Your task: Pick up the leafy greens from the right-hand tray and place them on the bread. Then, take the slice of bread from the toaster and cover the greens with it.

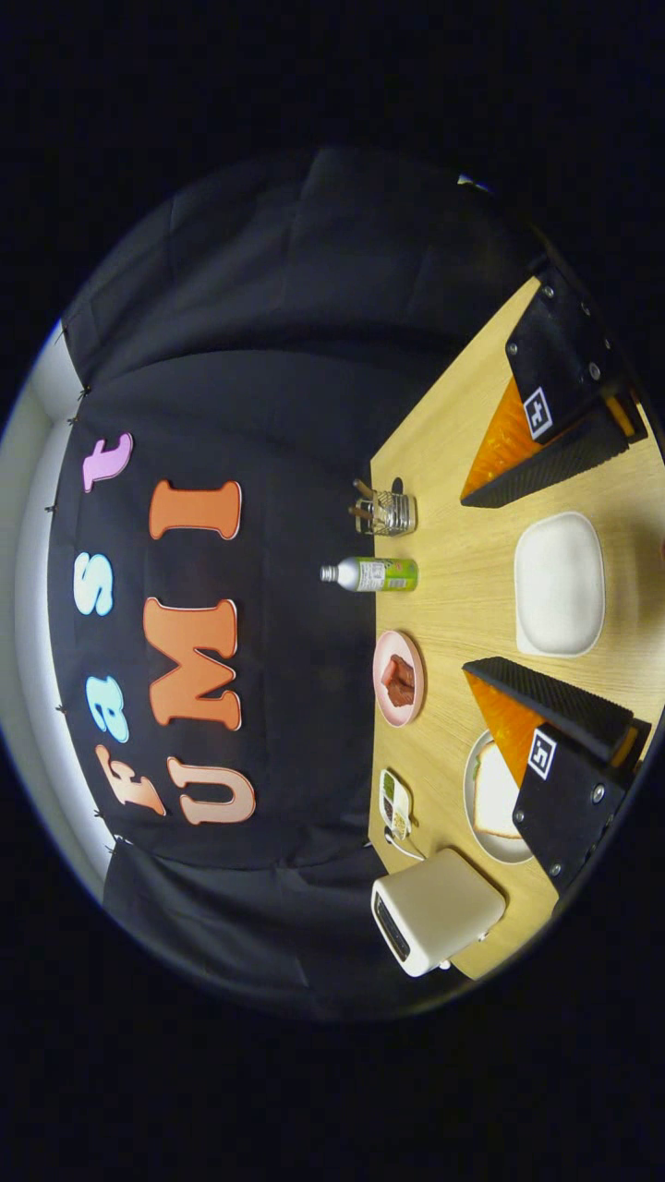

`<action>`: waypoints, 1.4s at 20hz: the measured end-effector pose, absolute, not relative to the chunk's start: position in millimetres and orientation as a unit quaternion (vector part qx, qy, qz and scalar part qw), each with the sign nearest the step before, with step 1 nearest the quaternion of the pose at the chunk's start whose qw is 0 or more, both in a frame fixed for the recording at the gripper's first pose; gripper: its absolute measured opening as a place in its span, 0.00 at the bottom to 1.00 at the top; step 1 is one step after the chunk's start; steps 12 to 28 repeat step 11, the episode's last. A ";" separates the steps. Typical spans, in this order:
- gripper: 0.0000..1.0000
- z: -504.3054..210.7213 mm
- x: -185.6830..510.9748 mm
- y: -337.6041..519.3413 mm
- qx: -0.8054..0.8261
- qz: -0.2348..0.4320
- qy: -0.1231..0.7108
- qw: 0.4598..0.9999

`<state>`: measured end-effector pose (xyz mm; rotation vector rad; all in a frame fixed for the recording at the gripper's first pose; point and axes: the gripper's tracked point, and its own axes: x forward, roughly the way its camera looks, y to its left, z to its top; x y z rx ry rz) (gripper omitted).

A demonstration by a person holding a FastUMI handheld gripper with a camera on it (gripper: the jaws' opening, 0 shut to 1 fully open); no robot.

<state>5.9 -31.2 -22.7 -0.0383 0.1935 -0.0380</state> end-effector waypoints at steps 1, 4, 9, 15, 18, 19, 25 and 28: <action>0.97 -20.3 2.0 -35.6 -0.015 -0.017 0.094 0.995; 0.98 -19.8 -7.6 -54.8 -0.019 -0.028 0.083 0.996; 0.98 -15.4 -18.6 -71.3 -0.016 -0.031 0.068 0.997; 0.97 -15.5 -21.9 -74.4 -0.014 -0.033 0.066 0.997; 0.97 -15.5 -21.9 -74.4 -0.014 -0.033 0.066 0.997; 0.97 -15.5 -21.9 -74.4 -0.014 -0.033 0.066 0.997; 0.97 -15.5 -21.9 -74.4 -0.014 -0.033 0.066 0.997; 0.97 -15.5 -21.9 -74.4 -0.014 -0.033 0.066 0.997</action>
